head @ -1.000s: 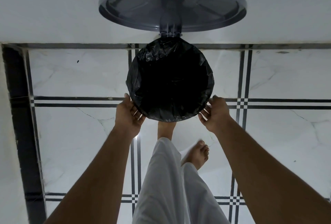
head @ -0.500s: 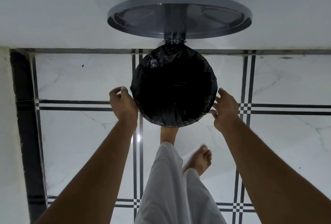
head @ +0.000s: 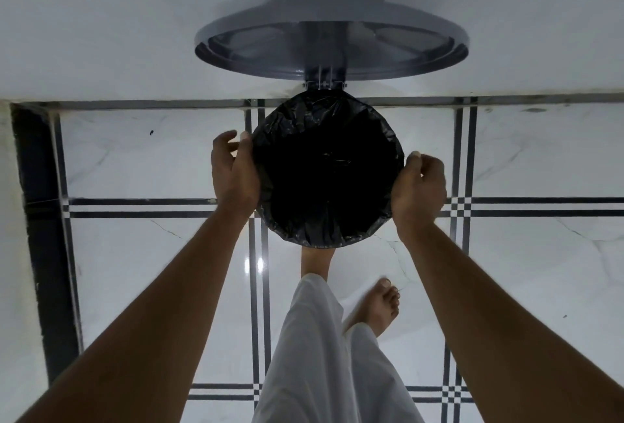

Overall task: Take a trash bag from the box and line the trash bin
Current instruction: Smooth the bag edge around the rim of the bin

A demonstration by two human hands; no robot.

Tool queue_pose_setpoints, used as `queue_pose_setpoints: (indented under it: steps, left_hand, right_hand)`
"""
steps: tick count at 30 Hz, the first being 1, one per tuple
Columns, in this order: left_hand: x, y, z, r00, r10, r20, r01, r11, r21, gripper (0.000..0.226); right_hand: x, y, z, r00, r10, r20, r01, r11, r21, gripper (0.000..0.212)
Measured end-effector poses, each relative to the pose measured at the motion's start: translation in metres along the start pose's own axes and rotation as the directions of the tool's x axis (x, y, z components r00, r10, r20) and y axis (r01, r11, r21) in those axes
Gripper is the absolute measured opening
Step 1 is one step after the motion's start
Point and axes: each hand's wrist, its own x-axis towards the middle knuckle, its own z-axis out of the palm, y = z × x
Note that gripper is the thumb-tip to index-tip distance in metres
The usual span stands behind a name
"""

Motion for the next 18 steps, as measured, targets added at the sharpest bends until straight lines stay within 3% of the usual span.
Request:
queue_pose_setpoints:
  steps: [4,6,8,10,13,16,18]
  left_hand:
    - [0.005,0.010,-0.009,0.985,-0.072,0.154,0.054,0.992,0.117,0.063]
    - [0.006,0.016,-0.010,0.996,-0.001,0.092,-0.007,0.996,0.086,0.050]
    - [0.006,0.025,-0.010,0.988,0.048,0.145,-0.052,0.998,0.030,0.050]
    - [0.007,0.030,-0.007,0.966,-0.005,0.257,-0.033,0.989,0.143,0.066]
    - [0.016,0.031,-0.008,0.973,-0.071,0.221,-0.021,0.922,0.387,0.081]
    - [0.007,0.031,-0.015,0.984,0.175,0.036,-0.174,0.895,0.412,0.054]
    - [-0.020,0.035,-0.020,0.918,0.397,0.021,-0.366,0.824,0.432,0.033]
  right_hand:
    - [0.002,-0.005,0.002,0.983,0.016,0.184,-0.007,0.998,-0.055,0.048]
    - [0.000,-0.008,0.000,0.990,-0.041,0.131,0.056,0.992,-0.115,0.062]
    - [0.001,-0.012,-0.001,0.982,-0.135,0.134,0.154,0.978,-0.142,0.064]
    - [0.005,-0.018,-0.002,0.967,-0.084,0.239,0.131,0.973,-0.191,0.065]
    - [0.008,-0.022,-0.008,0.976,-0.011,0.219,0.066,0.966,-0.249,0.065]
    - [-0.014,-0.026,-0.022,0.984,-0.135,0.114,0.144,0.986,-0.079,0.058]
    - [-0.037,-0.033,-0.035,0.974,-0.219,0.050,0.217,0.975,0.048,0.039]
